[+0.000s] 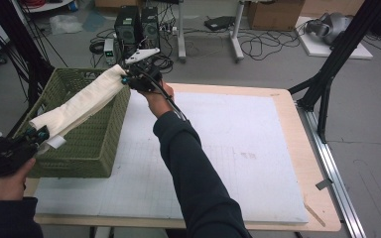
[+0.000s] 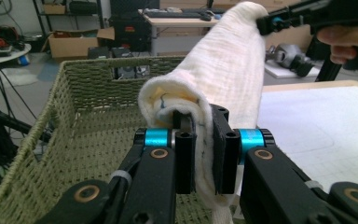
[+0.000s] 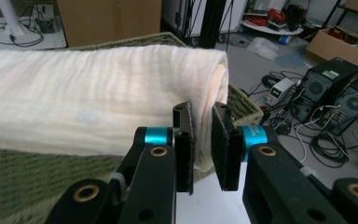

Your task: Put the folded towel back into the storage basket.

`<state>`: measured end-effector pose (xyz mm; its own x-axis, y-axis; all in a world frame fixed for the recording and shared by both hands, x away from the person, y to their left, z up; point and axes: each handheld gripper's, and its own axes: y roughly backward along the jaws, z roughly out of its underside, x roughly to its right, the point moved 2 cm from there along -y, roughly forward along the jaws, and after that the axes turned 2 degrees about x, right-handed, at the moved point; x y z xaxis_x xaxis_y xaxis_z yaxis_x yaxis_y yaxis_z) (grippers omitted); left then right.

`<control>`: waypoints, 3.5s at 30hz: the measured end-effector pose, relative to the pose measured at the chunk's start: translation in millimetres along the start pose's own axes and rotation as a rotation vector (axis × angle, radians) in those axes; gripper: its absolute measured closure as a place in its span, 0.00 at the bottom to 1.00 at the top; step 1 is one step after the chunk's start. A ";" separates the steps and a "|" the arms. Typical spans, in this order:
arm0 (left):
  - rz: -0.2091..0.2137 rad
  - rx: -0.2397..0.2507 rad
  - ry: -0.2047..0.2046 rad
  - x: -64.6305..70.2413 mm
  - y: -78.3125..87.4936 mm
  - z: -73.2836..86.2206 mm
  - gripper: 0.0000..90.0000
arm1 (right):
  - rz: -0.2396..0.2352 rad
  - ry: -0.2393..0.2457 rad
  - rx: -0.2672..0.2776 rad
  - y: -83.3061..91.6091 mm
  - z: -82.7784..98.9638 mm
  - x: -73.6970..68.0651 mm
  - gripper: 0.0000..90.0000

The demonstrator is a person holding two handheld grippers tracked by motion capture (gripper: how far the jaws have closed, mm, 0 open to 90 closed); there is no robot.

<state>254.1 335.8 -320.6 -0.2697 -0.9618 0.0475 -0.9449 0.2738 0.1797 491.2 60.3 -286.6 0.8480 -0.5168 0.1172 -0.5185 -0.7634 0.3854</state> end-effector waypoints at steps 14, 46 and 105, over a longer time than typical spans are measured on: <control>-0.045 -0.009 0.005 -17.5 -2.3 9.6 0.90 | 0.001 -0.007 -0.038 -49.9 -6.1 -6.0 0.90; 0.047 0.002 0.070 -10.0 -17.6 1.8 0.35 | -0.043 -0.041 -0.014 -16.8 8.9 5.6 0.51; 0.569 -0.097 -0.089 197.7 -140.0 63.6 0.28 | 0.403 -0.240 -0.065 316.4 261.0 18.5 0.12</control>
<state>321.3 107.5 -398.8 -0.7485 -0.6581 0.0814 -0.6263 0.7420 0.2392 314.2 -291.9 -401.4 0.5273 -0.8477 0.0575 -0.7866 -0.4615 0.4102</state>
